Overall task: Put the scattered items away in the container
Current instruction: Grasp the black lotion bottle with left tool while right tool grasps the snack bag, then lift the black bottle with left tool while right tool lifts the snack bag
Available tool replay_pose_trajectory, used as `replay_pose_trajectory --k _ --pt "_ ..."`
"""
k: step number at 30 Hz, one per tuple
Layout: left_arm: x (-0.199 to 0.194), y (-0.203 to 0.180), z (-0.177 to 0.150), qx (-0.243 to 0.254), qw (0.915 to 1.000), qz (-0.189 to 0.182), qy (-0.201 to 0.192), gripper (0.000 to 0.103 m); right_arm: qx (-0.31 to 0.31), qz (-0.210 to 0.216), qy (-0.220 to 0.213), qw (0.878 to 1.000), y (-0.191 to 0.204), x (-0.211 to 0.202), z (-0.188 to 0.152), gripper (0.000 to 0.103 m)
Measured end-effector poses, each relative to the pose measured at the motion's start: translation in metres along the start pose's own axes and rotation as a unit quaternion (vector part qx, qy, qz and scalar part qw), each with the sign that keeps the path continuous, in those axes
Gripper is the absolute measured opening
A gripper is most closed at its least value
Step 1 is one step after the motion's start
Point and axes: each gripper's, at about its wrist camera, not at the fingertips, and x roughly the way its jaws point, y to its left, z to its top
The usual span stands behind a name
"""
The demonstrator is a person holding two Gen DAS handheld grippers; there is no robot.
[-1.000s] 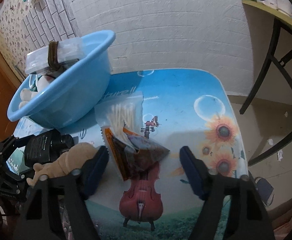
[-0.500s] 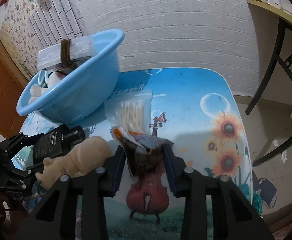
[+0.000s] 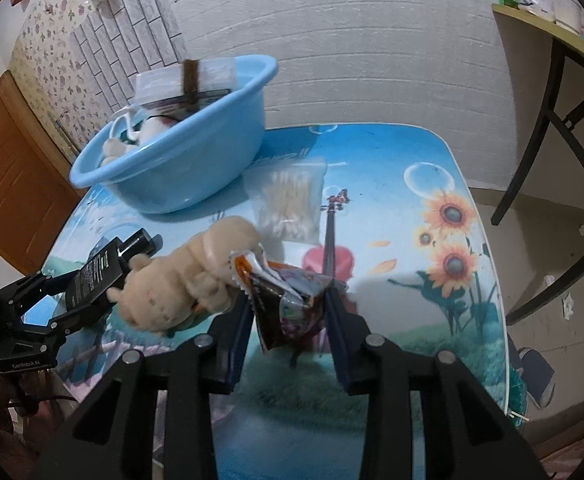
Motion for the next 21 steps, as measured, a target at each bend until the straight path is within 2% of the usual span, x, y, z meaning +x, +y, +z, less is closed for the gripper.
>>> replay_pose_trajectory --k 7,11,21 --pt "-0.017 0.006 -0.023 -0.026 0.9995 0.02 -0.004 0.068 -0.015 0.005 -0.005 1.0 0.013 -0.01 -0.015 0.035" --pt "-0.024 0.007 -0.03 -0.034 0.9992 0.019 0.003 0.068 -0.017 0.006 -0.004 1.0 0.016 -0.012 -0.021 0.035" --pt "-0.025 -0.018 -0.031 -0.006 0.9999 -0.002 0.013 0.069 -0.028 0.014 0.001 0.999 0.025 -0.012 -0.024 0.036"
